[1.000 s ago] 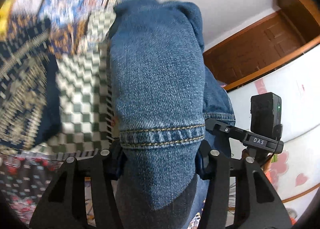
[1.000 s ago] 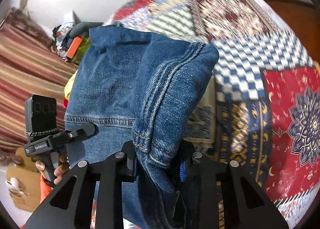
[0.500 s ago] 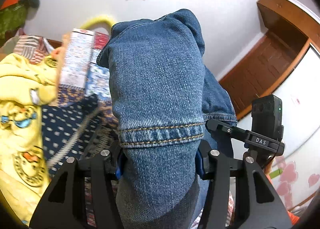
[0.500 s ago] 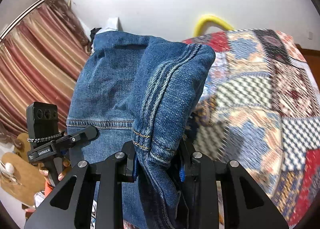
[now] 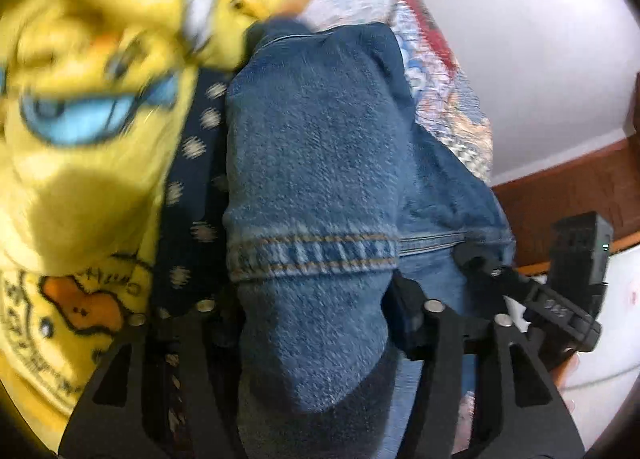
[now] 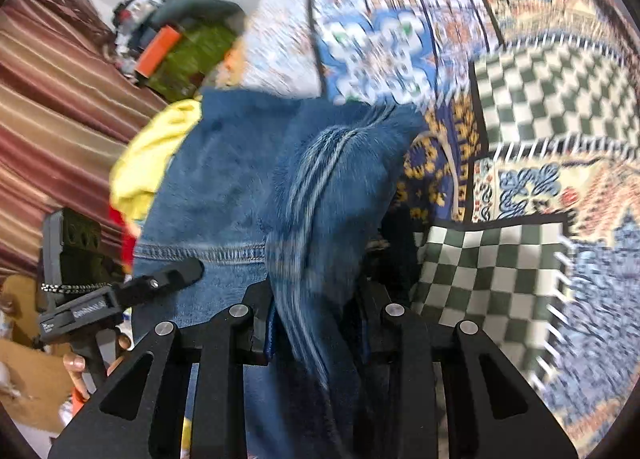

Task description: Fold large clothes

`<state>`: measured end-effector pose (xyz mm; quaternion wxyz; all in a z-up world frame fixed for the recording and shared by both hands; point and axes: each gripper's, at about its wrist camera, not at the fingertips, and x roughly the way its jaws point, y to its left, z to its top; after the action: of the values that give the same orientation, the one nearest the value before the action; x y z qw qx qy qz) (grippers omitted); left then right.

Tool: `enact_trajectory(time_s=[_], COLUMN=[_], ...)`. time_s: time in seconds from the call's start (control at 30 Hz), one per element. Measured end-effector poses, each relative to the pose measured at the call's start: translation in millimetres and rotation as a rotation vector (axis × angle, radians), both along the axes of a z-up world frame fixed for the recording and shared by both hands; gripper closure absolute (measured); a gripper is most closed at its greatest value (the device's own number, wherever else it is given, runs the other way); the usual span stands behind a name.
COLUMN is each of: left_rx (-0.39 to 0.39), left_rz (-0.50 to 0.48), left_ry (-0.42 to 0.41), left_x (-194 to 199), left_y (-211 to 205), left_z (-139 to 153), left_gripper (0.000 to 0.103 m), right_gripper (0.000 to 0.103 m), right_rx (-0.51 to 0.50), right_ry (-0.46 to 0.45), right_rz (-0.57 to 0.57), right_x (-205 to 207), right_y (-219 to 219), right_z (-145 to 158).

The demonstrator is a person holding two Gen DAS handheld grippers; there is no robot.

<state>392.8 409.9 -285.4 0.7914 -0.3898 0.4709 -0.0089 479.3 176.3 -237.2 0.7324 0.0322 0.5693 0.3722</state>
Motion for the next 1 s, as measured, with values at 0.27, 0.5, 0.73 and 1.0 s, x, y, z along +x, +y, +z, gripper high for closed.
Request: enact_trajectory(time_s=[0.27,0.5,0.73,1.0], left_rx=[0.202,0.404,0.467,0.591], left_rz=[-0.040,-0.068,-0.078,-0.003], left_ry=[-0.011,-0.006,-0.041,-0.324], left_x=[-19.6,-59.8,-121.6,-194.4], left_y=[-20.2,-56.6,-92.8,-129.8], left_z=[23.8,43.3,72.7,190.7], left_gripper=[0.031,0.020,0.021,0.021], right_gripper=[0.049,0.042,0.042,0.042], right_rx=[-0.134,-0.148,-0.187,0.006], right_ry=[-0.176,-0.194,-0.214,-0.426], right_rz=[0.060,0.063,0.079,0.078], right_x=[-31.3,-71.6,-121.3,-191.4], right_y=[-10.6,-43.1,-60.5,-87.3], right_z=[11.2,25.7,38.5,144.6])
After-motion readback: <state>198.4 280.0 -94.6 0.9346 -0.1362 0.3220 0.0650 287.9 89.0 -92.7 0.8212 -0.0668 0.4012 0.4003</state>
